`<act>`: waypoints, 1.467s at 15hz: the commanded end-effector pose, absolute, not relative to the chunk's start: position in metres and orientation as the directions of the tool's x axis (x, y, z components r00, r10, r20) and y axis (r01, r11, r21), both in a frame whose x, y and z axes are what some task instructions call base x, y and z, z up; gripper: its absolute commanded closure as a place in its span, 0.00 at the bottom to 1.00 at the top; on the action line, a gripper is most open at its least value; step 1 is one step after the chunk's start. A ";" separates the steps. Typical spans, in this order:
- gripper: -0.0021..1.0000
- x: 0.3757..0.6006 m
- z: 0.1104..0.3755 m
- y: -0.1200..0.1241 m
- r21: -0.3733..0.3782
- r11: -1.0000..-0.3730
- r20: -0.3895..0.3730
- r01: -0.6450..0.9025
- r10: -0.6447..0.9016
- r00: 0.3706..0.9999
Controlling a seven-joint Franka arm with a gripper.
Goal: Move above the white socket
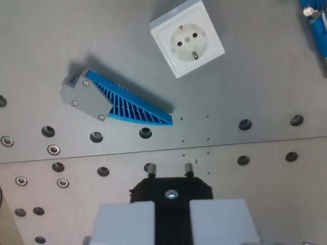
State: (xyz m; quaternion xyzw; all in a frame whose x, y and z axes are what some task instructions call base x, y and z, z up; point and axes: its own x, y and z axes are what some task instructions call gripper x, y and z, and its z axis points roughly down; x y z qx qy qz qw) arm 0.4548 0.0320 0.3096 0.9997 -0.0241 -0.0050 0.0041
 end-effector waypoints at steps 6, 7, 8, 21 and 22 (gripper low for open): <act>1.00 0.458 0.291 0.028 -0.001 -0.999 0.030 0.047 0.047 0.998; 1.00 0.458 0.288 0.028 -0.001 -0.998 0.033 0.058 0.058 0.998; 1.00 0.458 0.285 0.027 0.000 -0.998 0.038 0.068 0.068 0.997; 1.00 0.461 0.233 0.017 0.011 -0.974 0.045 0.228 0.228 0.973; 1.00 0.461 0.229 0.016 0.012 -0.972 0.043 0.237 0.237 0.971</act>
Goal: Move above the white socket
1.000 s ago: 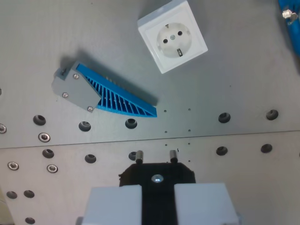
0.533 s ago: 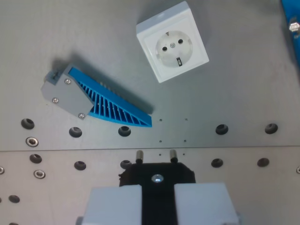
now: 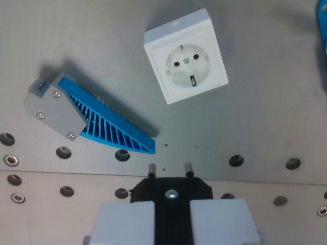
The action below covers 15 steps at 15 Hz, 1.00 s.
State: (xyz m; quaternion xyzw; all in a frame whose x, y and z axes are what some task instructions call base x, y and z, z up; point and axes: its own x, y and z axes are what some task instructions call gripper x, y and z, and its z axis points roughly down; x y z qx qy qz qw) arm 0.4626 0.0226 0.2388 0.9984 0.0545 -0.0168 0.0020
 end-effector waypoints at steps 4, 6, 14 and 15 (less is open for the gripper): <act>1.00 0.463 0.210 0.013 0.015 -0.958 0.045 0.286 0.287 0.957; 1.00 0.464 0.200 0.012 0.017 -0.952 0.042 0.306 0.306 0.951; 1.00 0.467 0.162 0.006 0.028 -0.928 0.047 0.372 0.373 0.927; 1.00 0.467 0.158 0.006 0.030 -0.926 0.045 0.377 0.378 0.925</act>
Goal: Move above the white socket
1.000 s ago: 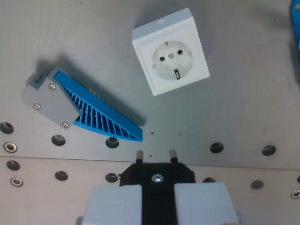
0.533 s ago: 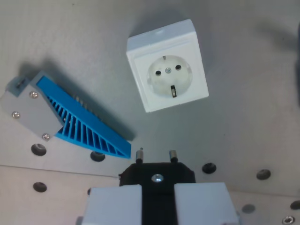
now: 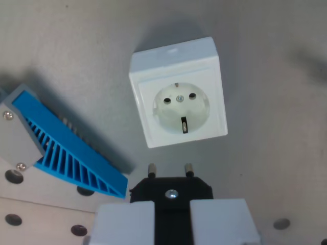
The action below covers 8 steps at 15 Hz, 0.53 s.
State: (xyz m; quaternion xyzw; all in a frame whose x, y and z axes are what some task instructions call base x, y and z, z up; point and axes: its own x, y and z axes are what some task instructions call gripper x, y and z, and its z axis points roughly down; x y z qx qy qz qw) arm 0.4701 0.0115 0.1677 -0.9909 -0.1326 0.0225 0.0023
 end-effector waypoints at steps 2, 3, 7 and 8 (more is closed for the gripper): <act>1.00 0.467 0.151 0.005 0.032 -0.921 0.043 0.389 0.390 0.920; 1.00 0.467 0.148 0.004 0.033 -0.918 0.042 0.395 0.396 0.917; 1.00 0.467 0.135 0.002 0.035 -0.912 0.040 0.409 0.410 0.911; 1.00 0.467 0.132 0.002 0.036 -0.912 0.042 0.408 0.410 0.911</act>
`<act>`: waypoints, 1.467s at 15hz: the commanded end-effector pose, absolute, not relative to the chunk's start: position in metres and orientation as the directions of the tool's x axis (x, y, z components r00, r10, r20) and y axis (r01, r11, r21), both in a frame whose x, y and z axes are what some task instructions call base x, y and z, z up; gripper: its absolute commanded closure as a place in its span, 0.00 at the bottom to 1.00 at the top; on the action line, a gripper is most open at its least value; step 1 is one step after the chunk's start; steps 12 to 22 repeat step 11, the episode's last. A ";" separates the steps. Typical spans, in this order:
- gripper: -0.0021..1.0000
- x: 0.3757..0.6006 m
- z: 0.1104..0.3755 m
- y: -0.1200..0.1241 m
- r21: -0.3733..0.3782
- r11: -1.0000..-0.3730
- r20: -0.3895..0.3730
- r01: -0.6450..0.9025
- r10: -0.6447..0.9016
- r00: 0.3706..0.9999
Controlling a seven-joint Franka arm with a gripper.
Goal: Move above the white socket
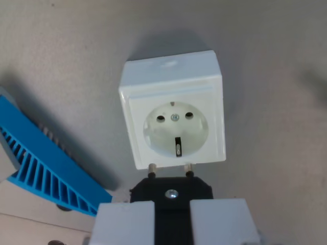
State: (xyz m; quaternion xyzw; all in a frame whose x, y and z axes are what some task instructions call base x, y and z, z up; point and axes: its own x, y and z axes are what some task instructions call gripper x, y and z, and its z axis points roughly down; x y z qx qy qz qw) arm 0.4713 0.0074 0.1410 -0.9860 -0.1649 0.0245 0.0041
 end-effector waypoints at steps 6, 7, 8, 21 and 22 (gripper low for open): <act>1.00 0.468 0.119 0.000 0.037 -0.911 0.040 0.411 0.413 0.910; 1.00 0.468 0.118 0.000 0.037 -0.912 0.040 0.409 0.410 0.911; 1.00 0.468 0.116 0.000 0.037 -0.912 0.038 0.408 0.410 0.912; 1.00 0.468 0.114 0.000 0.036 -0.913 0.037 0.406 0.407 0.912; 1.00 0.468 0.114 0.000 0.036 -0.913 0.037 0.406 0.407 0.912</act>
